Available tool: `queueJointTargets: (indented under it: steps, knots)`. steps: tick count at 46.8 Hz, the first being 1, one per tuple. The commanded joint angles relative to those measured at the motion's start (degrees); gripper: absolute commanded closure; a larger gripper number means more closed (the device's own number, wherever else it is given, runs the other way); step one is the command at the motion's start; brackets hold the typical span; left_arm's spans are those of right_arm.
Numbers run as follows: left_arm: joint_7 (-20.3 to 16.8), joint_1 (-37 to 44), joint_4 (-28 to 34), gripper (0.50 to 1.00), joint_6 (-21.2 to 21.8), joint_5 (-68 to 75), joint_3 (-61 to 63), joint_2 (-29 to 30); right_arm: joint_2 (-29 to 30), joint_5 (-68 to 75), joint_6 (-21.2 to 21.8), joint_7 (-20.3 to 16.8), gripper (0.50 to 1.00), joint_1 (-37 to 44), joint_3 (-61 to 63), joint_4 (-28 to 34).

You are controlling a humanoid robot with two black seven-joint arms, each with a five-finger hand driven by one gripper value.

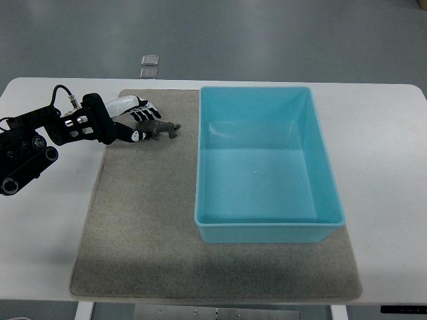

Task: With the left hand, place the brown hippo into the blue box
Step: 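Close the left hand fingers around the brown hippo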

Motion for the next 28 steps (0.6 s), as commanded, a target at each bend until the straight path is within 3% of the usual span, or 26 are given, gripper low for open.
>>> queueJointTargets:
  steps: [1, 28]
  knots:
    - [0.05, -0.01, 0.03, 0.870, -0.09, 0.02, 0.00, 0.00, 0.00, 0.00, 0.04, 0.00, 0.564, 0.02, -0.06, 0.01]
    - [0.05, -0.01, -0.14, 0.982, -0.26, -0.95, 0.00, 0.00, 0.00, 0.00, 0.04, 0.00, 0.564, -0.07, -0.06, 0.01]
